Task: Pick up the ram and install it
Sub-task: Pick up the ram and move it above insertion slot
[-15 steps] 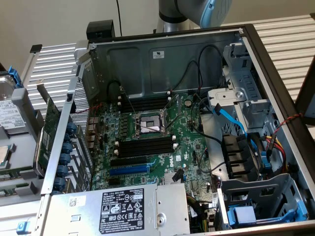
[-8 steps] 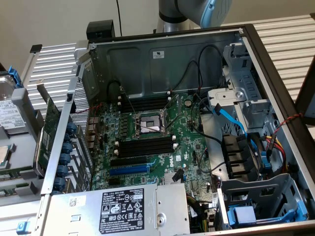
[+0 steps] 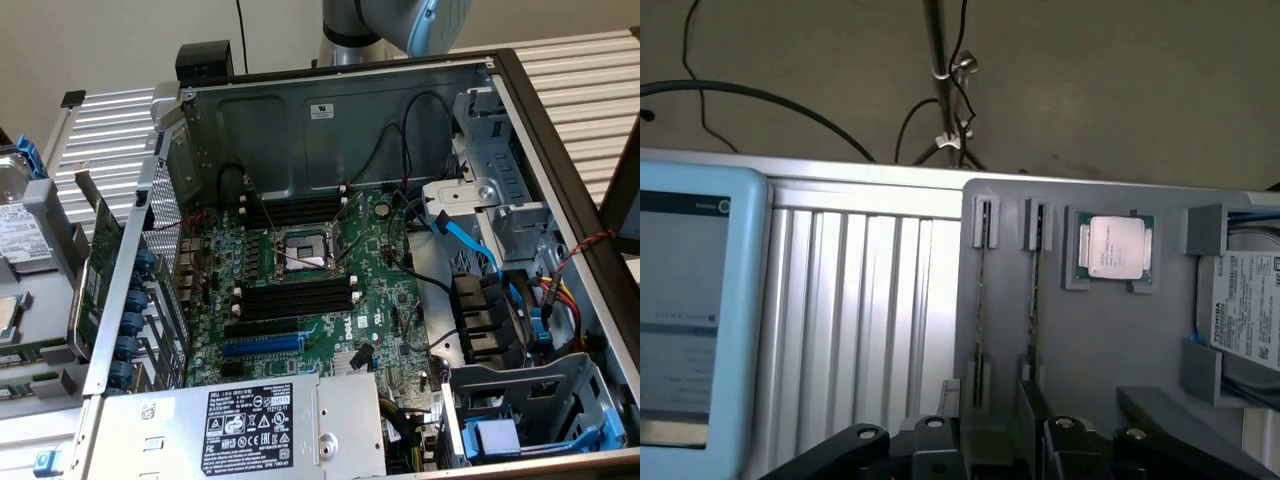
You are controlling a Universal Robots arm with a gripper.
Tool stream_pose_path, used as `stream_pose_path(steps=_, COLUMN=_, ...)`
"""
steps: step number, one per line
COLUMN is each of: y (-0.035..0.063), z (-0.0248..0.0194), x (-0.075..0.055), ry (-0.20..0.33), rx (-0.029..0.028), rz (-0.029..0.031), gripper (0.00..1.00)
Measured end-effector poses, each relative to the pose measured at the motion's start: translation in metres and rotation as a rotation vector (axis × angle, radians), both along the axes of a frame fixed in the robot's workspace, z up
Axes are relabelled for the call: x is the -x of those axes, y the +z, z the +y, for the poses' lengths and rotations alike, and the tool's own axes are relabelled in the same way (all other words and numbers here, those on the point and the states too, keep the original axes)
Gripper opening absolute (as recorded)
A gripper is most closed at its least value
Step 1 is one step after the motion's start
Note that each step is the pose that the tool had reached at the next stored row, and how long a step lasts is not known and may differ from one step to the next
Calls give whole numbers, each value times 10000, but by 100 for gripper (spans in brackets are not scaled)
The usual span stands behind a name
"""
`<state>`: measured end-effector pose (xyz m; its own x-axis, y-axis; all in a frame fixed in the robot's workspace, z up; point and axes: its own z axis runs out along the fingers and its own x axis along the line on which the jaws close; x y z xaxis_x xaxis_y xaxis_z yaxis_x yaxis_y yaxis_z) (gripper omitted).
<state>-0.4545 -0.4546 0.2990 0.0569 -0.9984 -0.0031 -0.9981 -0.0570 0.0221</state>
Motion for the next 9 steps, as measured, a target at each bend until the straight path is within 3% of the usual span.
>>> stream_pose_path(steps=9, y=-165, z=-6, x=-1, ry=-30, rx=0, rz=-1, gripper=36)
